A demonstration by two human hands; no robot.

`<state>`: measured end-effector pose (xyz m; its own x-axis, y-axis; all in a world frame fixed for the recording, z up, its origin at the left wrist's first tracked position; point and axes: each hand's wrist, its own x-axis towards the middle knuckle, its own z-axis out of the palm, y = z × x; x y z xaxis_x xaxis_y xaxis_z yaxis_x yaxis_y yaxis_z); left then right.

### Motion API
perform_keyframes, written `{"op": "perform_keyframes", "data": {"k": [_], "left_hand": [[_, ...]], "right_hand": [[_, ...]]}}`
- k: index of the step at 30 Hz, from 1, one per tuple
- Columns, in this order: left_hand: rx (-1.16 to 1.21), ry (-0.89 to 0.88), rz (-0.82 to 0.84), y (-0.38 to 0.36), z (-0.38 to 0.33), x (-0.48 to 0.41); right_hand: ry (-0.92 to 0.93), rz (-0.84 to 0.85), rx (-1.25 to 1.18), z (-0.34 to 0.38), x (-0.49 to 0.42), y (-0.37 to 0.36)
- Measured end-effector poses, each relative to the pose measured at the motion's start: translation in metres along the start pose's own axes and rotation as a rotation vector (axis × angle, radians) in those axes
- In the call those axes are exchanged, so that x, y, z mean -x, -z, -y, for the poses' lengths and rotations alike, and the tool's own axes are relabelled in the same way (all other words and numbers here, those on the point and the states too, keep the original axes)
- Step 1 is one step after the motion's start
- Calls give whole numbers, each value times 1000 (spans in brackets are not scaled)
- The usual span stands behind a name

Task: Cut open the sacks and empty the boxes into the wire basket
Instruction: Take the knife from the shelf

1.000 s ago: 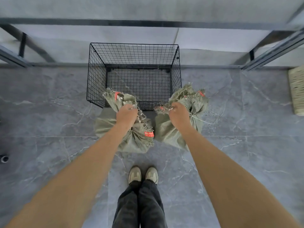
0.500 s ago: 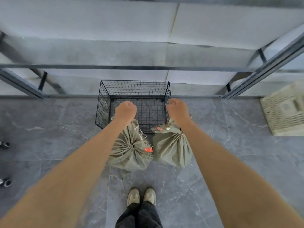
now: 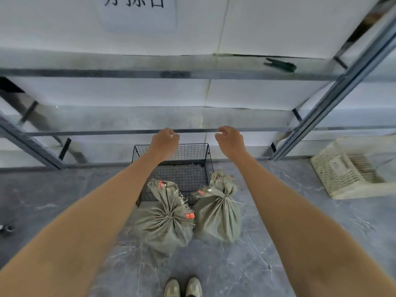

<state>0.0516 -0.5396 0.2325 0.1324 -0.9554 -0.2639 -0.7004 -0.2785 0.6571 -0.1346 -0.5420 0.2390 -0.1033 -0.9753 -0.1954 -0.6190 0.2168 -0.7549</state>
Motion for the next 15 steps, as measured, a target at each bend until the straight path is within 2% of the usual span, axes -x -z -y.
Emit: {"op": "perform_keyframes", "data": {"k": [7, 15], "left_hand": [[-76, -235, -25, 31, -40, 34], [-184, -373, -65, 55, -92, 55]], "right_hand": [[34, -102, 6, 28, 38, 49], [63, -228, 47, 47, 74, 109]]}}
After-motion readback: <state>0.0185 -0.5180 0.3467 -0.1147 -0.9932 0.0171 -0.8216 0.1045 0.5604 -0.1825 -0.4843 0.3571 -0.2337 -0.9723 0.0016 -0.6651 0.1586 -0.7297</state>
